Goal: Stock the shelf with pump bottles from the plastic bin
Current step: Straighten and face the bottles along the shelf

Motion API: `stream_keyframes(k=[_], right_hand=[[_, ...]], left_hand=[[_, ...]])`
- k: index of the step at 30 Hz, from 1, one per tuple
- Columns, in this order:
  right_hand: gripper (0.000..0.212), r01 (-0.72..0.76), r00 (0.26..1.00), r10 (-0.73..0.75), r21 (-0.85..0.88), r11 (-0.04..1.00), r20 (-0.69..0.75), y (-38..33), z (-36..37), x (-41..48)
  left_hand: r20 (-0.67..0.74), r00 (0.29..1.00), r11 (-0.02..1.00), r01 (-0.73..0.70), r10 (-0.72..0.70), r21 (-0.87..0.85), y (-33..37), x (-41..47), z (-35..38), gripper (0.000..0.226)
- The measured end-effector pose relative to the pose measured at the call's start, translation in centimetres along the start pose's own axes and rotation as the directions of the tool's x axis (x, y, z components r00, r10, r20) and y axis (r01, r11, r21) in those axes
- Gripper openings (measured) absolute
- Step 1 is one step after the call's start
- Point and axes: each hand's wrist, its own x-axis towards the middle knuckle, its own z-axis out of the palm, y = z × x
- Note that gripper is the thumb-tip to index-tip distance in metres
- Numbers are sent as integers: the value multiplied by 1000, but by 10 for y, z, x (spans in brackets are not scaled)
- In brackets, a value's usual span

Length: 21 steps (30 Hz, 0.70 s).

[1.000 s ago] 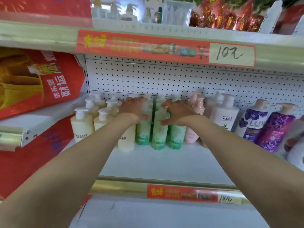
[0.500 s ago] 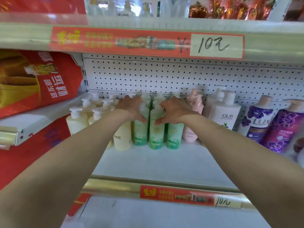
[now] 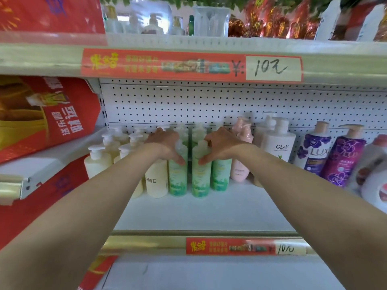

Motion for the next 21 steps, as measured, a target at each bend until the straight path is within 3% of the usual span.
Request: stream_keyframes(k=[4,7,9,12,16,21], right_hand=[[59,-12,1000,12,-14,1000,6,-2,0,1],[73,-31,998,32,-4,999,54,0,3,4],[82,-36,996,30,81,996,81,6,-1,4],[79,-3,999,-8,247,969,46,23,-19,-6],[74,-39,994,24,147,988,103,47,-23,-13],[74,-7,993,-11,151,988,118,56,-8,-6]], left_hand=[[26,1000,1000,-11,12,-23,0,-4,-3,83],[30,1000,999,-4,5,-36,1,-4,-4,86],[34,999,999,-4,5,-44,0,-2,-3,91],[-40,999,989,-27,21,-146,3,3,0,92],[-120,980,923,-190,158,-333,25,14,5,83],[-49,979,939,-203,197,-278,45,24,5,77]])
